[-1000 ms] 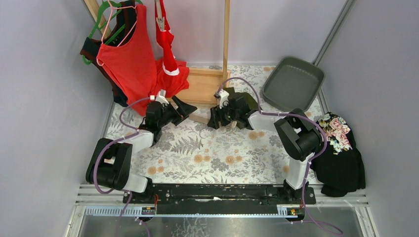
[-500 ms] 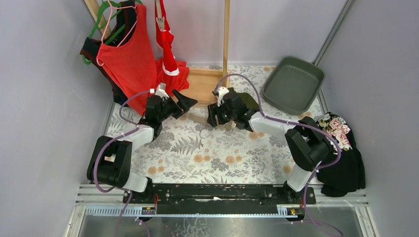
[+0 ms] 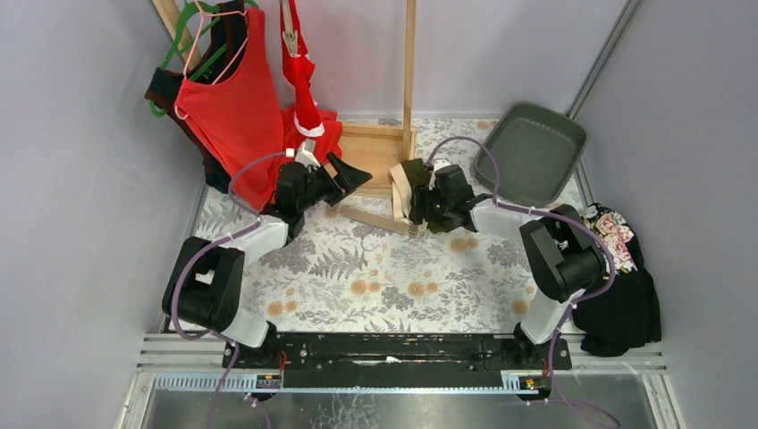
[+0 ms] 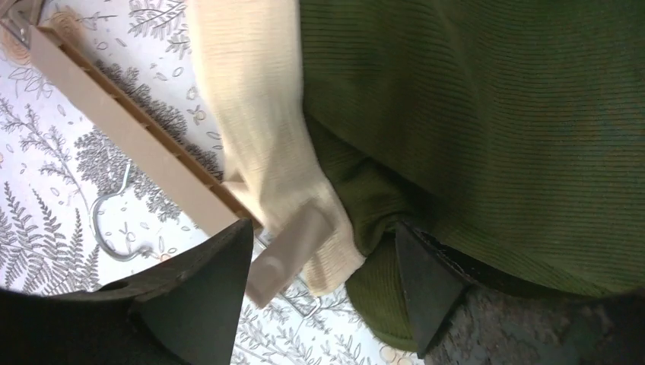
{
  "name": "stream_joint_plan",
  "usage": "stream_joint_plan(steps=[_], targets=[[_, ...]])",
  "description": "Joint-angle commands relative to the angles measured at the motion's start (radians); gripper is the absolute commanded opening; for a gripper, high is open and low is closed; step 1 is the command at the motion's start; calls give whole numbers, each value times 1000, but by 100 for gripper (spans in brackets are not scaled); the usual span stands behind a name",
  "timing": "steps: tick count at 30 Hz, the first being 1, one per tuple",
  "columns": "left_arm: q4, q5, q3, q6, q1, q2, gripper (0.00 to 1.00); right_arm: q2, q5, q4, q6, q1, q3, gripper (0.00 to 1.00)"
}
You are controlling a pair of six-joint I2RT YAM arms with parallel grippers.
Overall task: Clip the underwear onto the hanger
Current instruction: Open the clamp at the hanger.
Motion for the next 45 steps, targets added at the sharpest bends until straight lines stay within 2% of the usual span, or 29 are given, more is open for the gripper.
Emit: stream_joint_plan(steps=[1,7,9,13,16,20,23,28,33,38,45], targets=[[-21,-43,59,38,-15,0,85,44,-152,114,53,-47,-19,75],[-37,-50,96,51,-20,40,85,72,-252,193,133,-54,-88,74],[-43,-52,111,57,-22,60,86,65,-252,196,161,-52,-130,68],[-54,-60,148,71,-35,93,86,20,-193,160,177,-38,-226,55],[-58,-61,172,77,-50,121,85,-13,-143,121,171,-16,-275,41],[-84,-76,213,101,-81,163,85,-54,-62,88,172,48,-335,15],[-126,-98,251,133,-105,193,86,-118,-22,85,202,100,-386,5],[-165,-92,290,161,-131,238,88,-235,15,49,261,134,-474,0],[-109,1,262,109,-142,252,89,-328,68,-27,264,134,-524,0],[-75,55,216,67,-167,254,90,-345,72,-36,262,134,-524,0],[-22,47,150,17,-226,248,90,-351,57,-61,302,135,-546,0]])
